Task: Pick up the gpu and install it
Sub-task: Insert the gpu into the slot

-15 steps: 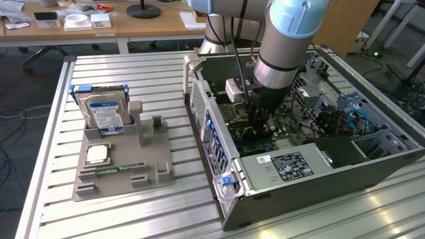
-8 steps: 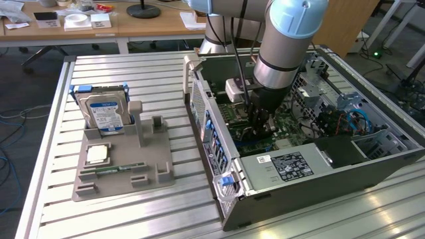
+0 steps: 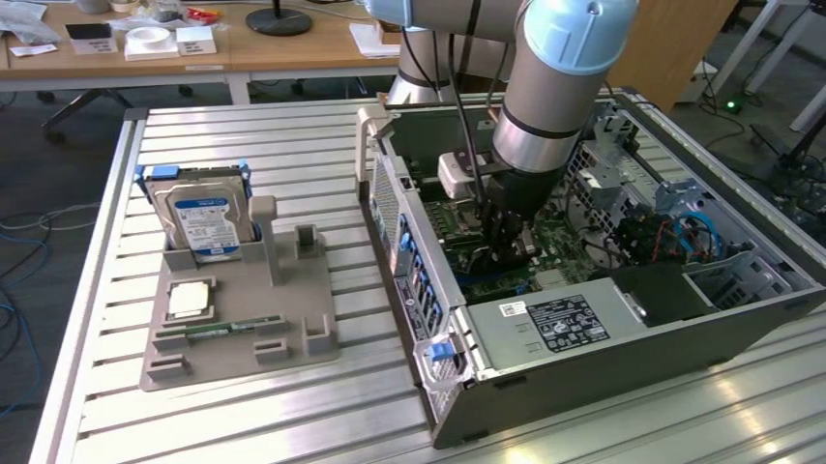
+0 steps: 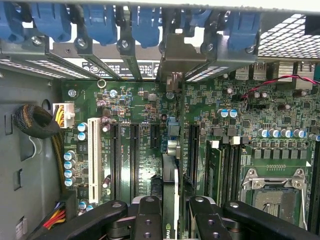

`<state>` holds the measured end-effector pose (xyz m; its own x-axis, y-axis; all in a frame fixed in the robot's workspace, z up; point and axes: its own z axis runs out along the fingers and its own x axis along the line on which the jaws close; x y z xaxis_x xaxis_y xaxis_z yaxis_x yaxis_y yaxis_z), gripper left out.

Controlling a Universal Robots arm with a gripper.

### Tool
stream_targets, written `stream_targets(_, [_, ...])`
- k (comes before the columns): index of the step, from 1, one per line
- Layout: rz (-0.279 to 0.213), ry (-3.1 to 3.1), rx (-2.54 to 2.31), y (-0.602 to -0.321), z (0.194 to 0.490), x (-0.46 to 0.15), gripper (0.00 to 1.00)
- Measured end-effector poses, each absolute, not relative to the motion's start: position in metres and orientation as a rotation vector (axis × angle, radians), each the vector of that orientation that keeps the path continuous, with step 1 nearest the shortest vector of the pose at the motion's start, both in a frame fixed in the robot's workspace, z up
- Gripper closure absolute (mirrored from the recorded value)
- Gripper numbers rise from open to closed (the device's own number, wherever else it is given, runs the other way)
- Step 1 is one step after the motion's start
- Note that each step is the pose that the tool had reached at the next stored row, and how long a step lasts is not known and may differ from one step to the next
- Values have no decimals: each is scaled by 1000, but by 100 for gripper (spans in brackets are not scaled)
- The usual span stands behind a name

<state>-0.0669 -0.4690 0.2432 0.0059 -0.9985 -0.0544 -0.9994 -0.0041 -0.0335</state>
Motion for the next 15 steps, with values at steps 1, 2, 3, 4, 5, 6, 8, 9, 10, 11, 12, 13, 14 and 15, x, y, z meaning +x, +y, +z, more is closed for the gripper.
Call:
stream_targets(1, [23, 2172, -2183, -469, 243, -67, 74])
stream_targets(2, [23, 2172, -2183, -469, 243, -67, 74])
stream_targets(3, [23, 2172, -2183, -469, 243, -67, 74])
stream_targets(4, [23, 2172, -2183, -469, 243, -67, 74])
stream_targets(5, [23, 2172, -2183, -469, 243, -67, 74])
stream_targets(6, [23, 2172, -2183, -469, 243, -67, 74])
stream_targets(8, [23, 2172, -2183, -469, 243, -67, 74])
stream_targets(9, [23, 2172, -2183, -469, 243, -67, 74])
stream_targets(10, [23, 2172, -2182, -469, 243, -67, 74])
stream_targets(11, [23, 2173, -2182, -469, 243, -67, 74])
stream_targets(12, [23, 2172, -2182, -469, 243, -67, 74])
stream_targets(13, [23, 2172, -2182, -469, 243, -67, 74])
stream_targets(14, [23, 2173, -2182, -469, 243, -67, 74])
stream_targets(15, [23, 2172, -2182, -468, 242, -67, 74])
